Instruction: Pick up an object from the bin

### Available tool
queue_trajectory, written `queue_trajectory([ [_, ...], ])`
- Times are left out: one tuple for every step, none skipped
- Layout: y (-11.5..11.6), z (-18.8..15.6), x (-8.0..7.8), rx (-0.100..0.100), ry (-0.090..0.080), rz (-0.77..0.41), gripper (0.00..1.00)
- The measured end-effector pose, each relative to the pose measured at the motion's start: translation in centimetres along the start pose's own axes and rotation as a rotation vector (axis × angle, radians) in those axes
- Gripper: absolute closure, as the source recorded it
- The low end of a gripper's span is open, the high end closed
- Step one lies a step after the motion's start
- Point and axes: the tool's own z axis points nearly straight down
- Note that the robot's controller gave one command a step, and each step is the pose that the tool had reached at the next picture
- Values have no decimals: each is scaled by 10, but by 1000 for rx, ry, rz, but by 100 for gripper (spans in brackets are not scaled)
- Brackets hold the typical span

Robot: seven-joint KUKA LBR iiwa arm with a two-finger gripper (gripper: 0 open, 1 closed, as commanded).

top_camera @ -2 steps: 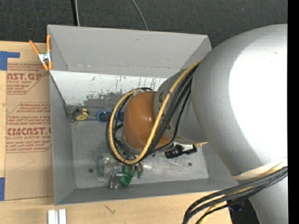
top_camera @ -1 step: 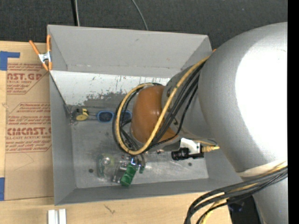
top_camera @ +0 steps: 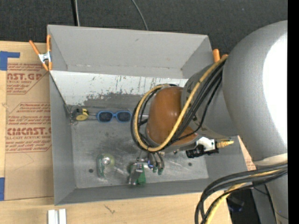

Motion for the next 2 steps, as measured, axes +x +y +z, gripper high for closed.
queue_trajectory([
  [-29,21,-19,-7,-6,-27,0],
  [-28,18,-19,-7,-5,-28,100],
])
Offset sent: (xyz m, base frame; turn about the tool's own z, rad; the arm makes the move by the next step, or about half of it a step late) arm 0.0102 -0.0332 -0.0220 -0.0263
